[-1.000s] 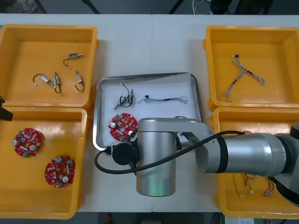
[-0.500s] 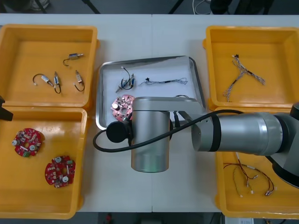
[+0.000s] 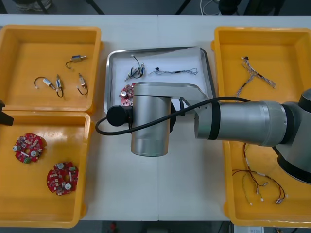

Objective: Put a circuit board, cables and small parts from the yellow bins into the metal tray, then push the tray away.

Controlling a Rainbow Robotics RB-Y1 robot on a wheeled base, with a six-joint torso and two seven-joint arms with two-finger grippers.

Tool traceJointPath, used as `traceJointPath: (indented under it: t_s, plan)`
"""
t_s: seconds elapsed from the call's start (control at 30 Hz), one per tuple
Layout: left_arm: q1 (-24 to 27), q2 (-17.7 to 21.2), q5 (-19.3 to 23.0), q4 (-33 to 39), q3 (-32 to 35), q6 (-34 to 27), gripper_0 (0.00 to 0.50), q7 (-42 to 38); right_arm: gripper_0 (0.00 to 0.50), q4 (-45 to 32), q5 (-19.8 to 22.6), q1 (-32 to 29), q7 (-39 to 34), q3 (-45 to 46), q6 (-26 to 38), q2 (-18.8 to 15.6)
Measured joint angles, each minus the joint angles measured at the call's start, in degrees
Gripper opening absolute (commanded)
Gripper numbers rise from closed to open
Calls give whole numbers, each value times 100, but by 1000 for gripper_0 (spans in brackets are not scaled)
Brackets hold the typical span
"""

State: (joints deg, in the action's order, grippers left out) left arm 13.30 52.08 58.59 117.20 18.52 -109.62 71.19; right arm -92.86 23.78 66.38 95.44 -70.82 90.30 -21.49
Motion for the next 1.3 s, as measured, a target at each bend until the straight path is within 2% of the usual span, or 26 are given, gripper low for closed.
traceJointPath:
  t_s: [0.57,1.3]
  plan:
    - [0,0,0,1,0,0,500,0,0,1130,3,270,166,280,-541,350]
    - [-1,0,0,2,0,0,500,0,0,2133,-100,546,330,388,-1814,376]
